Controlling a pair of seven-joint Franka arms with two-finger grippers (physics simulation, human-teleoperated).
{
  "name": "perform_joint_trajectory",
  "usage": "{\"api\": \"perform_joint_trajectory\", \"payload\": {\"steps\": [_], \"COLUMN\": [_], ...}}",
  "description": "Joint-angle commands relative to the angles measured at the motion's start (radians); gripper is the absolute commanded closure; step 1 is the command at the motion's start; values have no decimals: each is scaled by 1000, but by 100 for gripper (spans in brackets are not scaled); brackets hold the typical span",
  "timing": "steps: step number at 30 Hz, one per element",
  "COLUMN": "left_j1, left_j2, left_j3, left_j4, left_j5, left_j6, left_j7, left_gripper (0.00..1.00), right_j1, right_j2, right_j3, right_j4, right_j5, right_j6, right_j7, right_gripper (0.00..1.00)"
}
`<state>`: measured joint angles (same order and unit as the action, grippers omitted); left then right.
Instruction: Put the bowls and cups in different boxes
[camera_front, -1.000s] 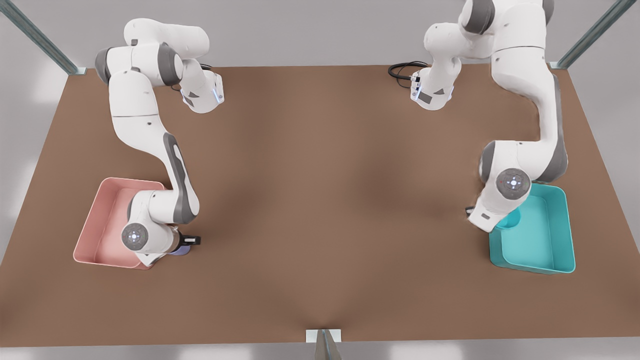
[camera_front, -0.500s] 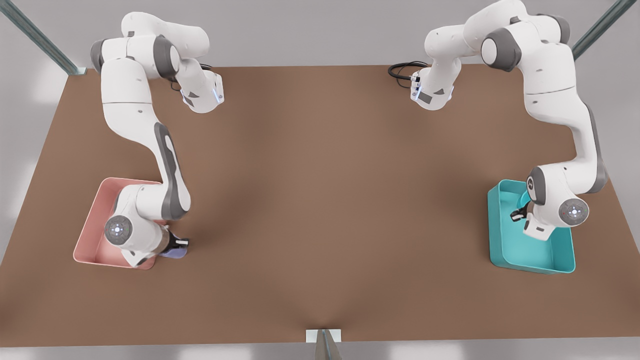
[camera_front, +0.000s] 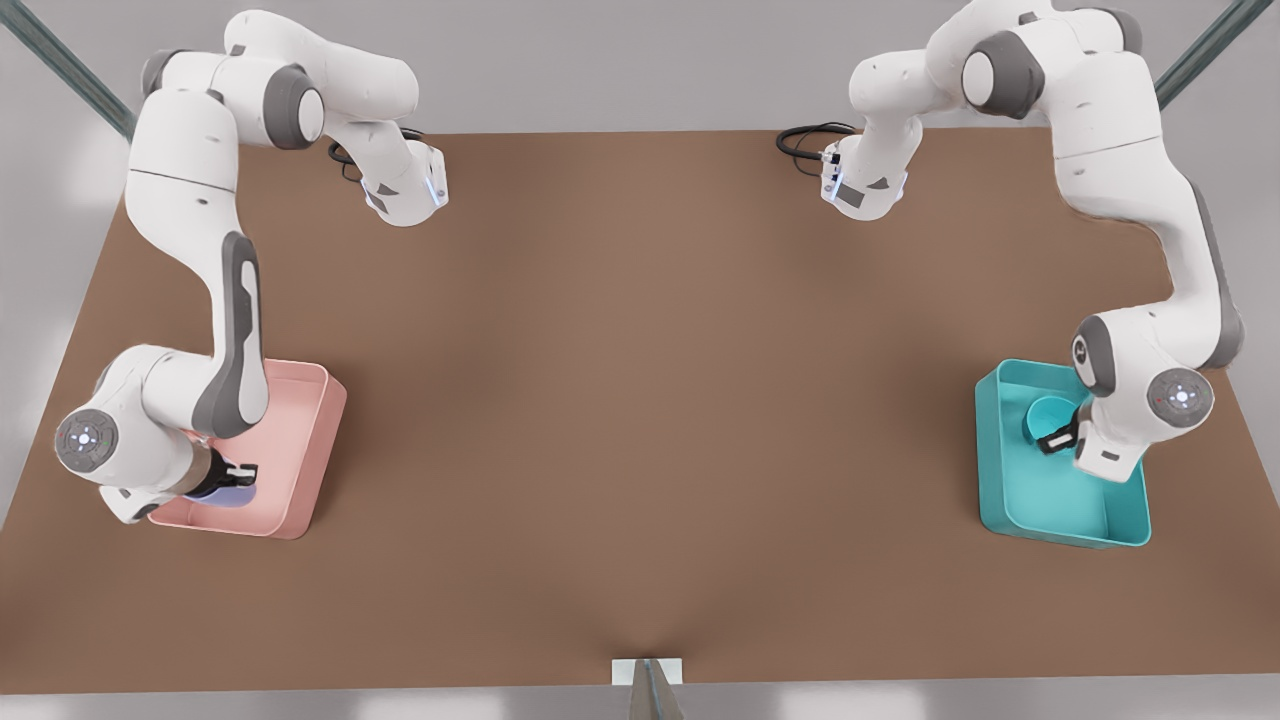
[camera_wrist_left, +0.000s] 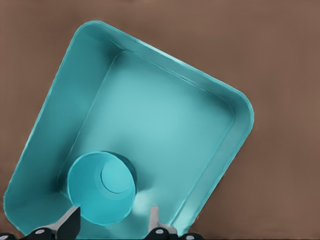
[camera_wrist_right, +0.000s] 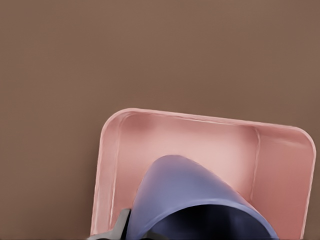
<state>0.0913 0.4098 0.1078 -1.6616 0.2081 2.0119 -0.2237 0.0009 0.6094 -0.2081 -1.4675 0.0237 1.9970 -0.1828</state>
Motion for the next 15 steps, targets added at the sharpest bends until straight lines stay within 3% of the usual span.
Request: {"api": "perform_joint_trajectory", "payload": {"steps": [1,3,7,14,15], "left_j1": [-36,-84,-153,-154,-148], "left_j2": [-106,-161,-252,-226,-235], "left_j3": [-37,-109,-126,-195,-198], "left_j4": [25,161,224,266,276], "left_j5": [-48,-131,-173,-191,-190], "left_j6": [-370,-590,-729,-746,-765], "left_j7": [12,18,106,96,96], "left_gripper": [0,0,0,0,0], "right_j1": [-7,-12,-27,-25,-25], "right_j2": [32,67,109,135,136], "right_j3": [-7,-7,-5,-5,-4], "right_j4": [1,-1,-4,-1,-2], "right_j5": [-8,-5,4,33,33], "right_j6": [19,65,128,146,146], "right_j7": [-170,-170,-170,-170,-168], "right_gripper": [79,79,79,79,39]}}
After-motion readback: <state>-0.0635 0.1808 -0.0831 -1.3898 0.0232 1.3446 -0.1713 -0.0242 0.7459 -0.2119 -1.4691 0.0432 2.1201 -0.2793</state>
